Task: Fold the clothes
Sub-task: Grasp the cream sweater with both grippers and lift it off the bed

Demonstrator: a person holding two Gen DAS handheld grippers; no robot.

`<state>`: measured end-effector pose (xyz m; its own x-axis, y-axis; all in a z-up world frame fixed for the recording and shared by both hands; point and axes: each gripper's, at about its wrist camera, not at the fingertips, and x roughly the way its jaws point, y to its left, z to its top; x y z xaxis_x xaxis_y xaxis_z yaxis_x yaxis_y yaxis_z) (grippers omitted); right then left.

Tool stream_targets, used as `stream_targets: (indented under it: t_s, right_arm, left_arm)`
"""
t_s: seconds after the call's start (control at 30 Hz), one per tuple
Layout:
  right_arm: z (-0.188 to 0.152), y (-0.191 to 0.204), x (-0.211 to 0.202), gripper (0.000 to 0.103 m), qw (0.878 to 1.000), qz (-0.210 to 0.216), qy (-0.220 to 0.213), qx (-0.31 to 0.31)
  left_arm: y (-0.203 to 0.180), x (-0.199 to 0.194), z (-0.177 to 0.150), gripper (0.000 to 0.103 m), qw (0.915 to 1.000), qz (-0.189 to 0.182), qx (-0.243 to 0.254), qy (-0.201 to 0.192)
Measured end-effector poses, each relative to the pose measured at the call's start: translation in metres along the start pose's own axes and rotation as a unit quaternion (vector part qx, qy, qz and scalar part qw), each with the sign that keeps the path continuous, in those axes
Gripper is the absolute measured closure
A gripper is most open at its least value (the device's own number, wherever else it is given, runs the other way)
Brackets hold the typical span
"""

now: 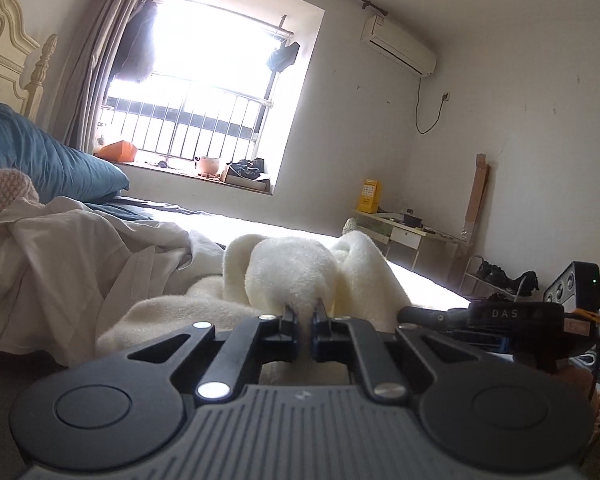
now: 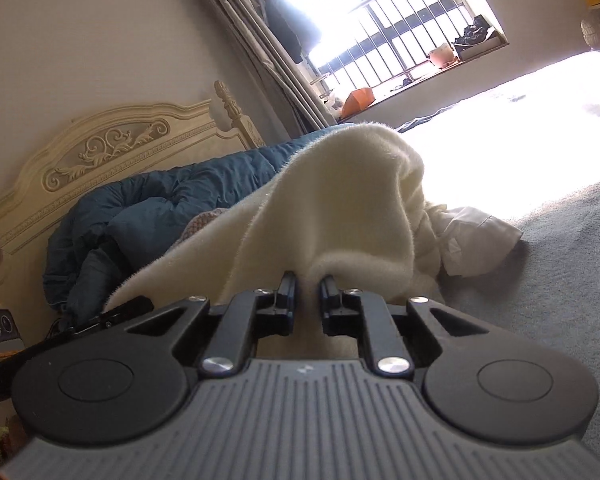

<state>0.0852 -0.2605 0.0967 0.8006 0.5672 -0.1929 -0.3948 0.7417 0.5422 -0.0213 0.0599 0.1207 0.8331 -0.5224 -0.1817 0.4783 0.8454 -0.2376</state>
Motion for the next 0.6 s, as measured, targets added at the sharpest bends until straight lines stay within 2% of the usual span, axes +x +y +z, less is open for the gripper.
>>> stream_targets:
  t_s: [0.17,0.27,0.37,0.5,0.6]
  right_arm:
    - [-0.019,0.026,-0.076,0.093,0.999,0.04,-0.024,0.02]
    - [-0.039,0.037,-0.121,0.093,0.997,0.053,-0.032,0.039]
    - [-0.065,0.042,-0.166,0.093,0.996,0.055,-0.037,0.063]
    - [-0.108,0.039,-0.208,0.093,0.996,0.013,-0.021,0.084]
    - [-0.146,0.026,-0.221,0.093,0.992,-0.049,0.012,0.112]
  left_arm:
    - [-0.026,-0.056,-0.013,0.096,0.9994,-0.033,-0.013,-0.002]
    - [-0.042,-0.092,-0.027,0.096,0.9984,-0.052,-0.021,-0.001]
    - [-0.048,-0.121,-0.048,0.096,0.9964,-0.066,-0.051,0.016]
    - [-0.041,-0.139,-0.098,0.096,0.9905,-0.054,-0.108,0.066]
    - [-0.029,-0.142,-0.131,0.094,0.9859,-0.032,-0.137,0.091]
